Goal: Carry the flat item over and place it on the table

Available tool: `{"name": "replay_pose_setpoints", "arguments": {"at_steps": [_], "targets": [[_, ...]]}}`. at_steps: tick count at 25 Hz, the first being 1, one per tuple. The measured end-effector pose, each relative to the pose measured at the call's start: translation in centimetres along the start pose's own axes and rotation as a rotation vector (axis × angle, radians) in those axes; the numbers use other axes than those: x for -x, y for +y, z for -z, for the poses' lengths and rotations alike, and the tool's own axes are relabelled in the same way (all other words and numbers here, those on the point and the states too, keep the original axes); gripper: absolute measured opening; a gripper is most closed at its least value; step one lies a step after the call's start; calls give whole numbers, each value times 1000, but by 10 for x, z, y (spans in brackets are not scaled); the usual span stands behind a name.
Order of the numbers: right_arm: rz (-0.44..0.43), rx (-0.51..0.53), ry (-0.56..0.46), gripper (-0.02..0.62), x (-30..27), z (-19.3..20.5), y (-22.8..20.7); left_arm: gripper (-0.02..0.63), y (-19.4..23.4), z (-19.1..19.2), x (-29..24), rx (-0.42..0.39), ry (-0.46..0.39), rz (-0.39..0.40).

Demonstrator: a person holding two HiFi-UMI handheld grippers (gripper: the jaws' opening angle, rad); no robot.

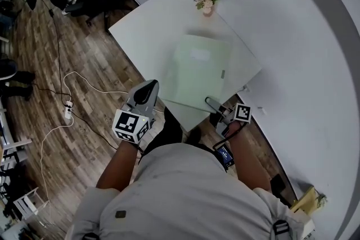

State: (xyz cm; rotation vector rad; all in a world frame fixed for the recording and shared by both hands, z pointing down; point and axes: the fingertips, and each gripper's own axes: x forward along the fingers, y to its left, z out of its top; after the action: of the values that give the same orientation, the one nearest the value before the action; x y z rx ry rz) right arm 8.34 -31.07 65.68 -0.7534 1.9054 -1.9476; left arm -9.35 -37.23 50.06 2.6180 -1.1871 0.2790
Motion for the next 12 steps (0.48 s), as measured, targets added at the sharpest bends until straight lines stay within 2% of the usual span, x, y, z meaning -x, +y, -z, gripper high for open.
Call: {"name": "replay_pose_setpoints", "arguments": {"at_steps": [4, 12], "targets": [[46, -12, -6, 310, -18, -5, -20, 0, 25, 12, -14, 31, 32, 7], [95, -35, -32, 313, -43, -13, -52, 0, 46, 35, -45, 55, 90, 52]]}}
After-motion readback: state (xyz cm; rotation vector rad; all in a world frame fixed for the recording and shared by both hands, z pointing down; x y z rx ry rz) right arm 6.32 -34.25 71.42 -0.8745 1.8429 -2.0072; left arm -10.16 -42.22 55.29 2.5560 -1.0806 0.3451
